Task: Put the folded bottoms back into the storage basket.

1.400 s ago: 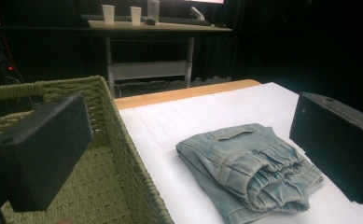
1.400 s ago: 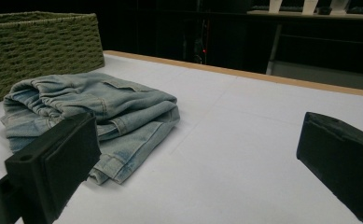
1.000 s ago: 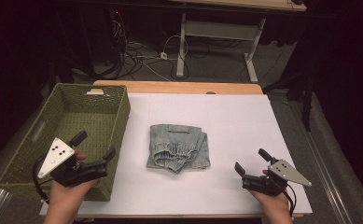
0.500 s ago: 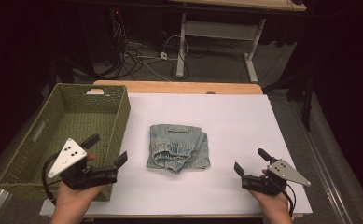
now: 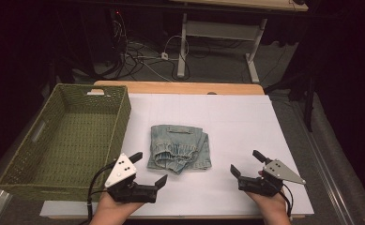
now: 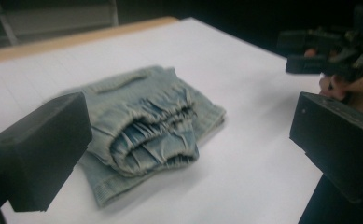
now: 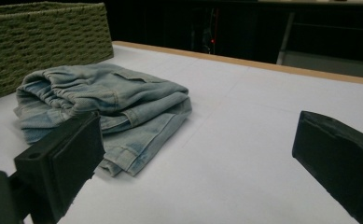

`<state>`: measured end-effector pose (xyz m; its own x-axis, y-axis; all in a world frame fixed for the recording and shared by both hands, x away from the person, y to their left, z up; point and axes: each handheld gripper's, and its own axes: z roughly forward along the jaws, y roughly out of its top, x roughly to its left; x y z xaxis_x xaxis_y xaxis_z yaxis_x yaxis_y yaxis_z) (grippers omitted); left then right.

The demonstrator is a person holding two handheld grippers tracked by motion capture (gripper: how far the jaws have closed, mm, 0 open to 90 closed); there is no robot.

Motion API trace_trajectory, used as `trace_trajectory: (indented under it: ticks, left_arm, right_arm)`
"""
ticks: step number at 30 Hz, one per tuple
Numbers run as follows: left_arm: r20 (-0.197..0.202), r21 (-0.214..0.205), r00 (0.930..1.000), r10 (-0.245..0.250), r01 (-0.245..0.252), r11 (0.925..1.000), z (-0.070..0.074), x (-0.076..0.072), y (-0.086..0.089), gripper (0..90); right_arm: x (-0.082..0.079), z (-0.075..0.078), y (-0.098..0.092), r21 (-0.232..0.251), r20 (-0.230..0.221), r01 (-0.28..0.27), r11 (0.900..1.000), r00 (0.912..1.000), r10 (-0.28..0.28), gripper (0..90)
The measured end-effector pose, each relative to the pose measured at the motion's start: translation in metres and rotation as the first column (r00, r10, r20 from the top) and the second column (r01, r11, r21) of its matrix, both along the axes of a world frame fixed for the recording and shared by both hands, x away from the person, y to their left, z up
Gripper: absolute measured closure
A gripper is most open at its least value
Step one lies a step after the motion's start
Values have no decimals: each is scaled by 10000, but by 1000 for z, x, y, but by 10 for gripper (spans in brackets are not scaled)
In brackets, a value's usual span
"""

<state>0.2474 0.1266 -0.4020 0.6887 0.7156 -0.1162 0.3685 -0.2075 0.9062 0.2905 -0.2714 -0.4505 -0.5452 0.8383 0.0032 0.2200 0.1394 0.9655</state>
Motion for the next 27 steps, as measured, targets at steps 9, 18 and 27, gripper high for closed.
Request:
trace_trajectory:
  ticks: [9,18,27]
  left_arm:
    - [-1676,1416,9851,381,-142,9898,-43,30,-13,0]
    - [-1972,2737,9591,2032,-1452,9508,-77,46,-6,379]
    - [-1834,3249,9572,2240,-1560,9328,-83,60,-6,545]
  right_arm:
    - [8,0,18,-122,-630,-503,9987,9968,495,155]
    - [42,-10,52,-581,-2546,-1453,9877,9588,1261,459]
    - [64,-29,88,-1622,-4004,-2167,9627,9061,1365,402]
